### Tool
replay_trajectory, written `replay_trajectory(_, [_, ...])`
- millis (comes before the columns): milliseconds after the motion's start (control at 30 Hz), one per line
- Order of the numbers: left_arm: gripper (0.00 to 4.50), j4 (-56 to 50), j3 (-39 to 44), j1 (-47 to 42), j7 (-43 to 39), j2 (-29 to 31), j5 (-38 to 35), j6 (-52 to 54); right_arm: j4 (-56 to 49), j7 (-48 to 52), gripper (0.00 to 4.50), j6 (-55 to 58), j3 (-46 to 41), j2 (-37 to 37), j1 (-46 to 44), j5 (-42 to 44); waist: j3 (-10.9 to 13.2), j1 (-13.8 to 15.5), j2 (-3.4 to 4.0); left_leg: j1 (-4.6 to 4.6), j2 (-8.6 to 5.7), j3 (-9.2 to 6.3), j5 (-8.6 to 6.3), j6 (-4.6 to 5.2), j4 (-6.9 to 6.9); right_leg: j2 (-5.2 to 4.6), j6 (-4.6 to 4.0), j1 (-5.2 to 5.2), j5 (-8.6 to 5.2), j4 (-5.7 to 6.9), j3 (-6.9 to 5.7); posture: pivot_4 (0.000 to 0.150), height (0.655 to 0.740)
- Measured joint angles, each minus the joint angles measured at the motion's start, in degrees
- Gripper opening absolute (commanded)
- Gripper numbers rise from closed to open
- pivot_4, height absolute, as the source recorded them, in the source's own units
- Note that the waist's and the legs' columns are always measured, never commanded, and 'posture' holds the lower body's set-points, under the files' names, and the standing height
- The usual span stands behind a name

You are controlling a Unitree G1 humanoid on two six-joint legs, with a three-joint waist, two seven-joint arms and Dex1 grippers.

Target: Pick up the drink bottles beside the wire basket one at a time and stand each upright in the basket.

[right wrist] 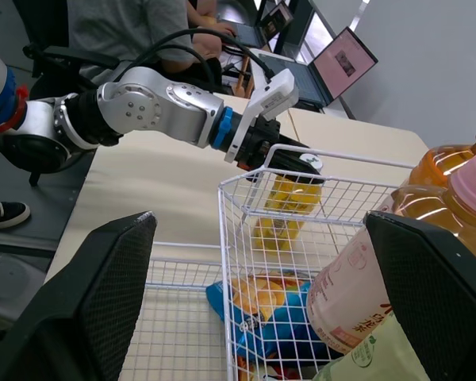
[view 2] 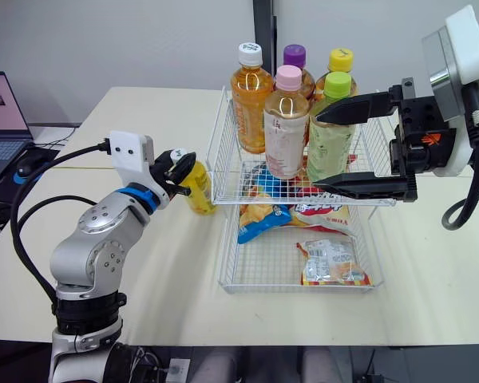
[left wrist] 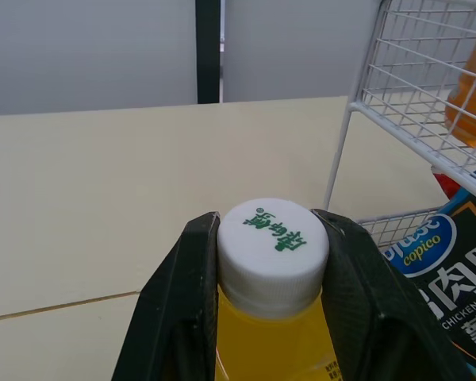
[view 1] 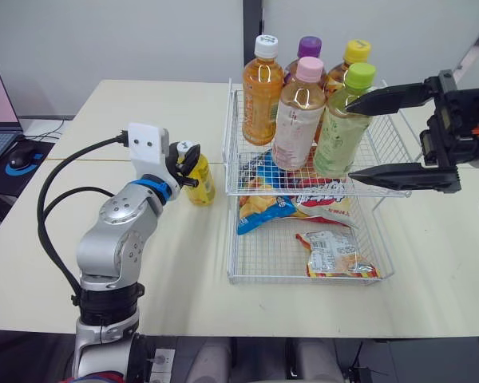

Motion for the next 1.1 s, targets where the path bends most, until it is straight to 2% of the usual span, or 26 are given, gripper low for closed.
replay_trajectory(200, [1.35,-1.2,7.1,-4.8,-7.1,10.5,-7.0,3.6,0.7,0.0,4.50,-0.3,-0.3,-0.6,0.1,-0.1,0.0,-0.1,0.00,-0.04,0.00,-0.02,0.00,0.00,0.00,0.02,0.00,-0.02,0.00,-0.02,-0.04,0.150,0.7400])
replay_trajectory(400, [1.35,7.0,10.2,-21.2,-16.5,22.1,-17.7,11.8,1.1,-0.1,4.50,-0.4,-1.6,-1.2,1.1,-0.2,0.0,0.0,-0.04,-0.17,-0.05,-0.19,0.00,0.00,0.03,0.01,0.02,-0.01,0.00,-0.06,-0.25,0.150,0.7400])
replay_trajectory(500, [1.35,11.5,9.9,-29.9,-21.2,25.7,-21.5,14.6,1.2,-0.2,4.50,-0.4,-2.7,-1.9,2.1,-0.1,0.0,-0.2,-0.03,-0.16,-0.04,-0.19,0.00,0.00,0.00,0.01,0.03,-0.01,-0.01,-0.10,-0.24,0.150,0.7400])
replay_trajectory(767, [1.35,23.3,5.3,-48.3,-29.1,27.2,-25.6,18.4,0.1,-1.7,4.50,0.0,-4.6,-2.7,3.8,0.1,0.0,-1.0,-0.03,-0.13,-0.03,-0.19,0.01,-0.01,-0.01,0.02,0.04,-0.02,-0.01,-0.03,-0.22,0.150,0.7400])
replay_trajectory(1100, [1.35,29.7,0.4,-53.6,-33.2,26.4,-25.5,21.7,-1.0,-3.2,4.50,0.2,-6.1,-2.7,6.0,0.5,0.0,-1.7,-0.02,-0.16,-0.03,-0.15,0.01,-0.01,0.00,0.02,0.04,-0.10,-0.02,0.00,-0.14,0.150,0.7400])
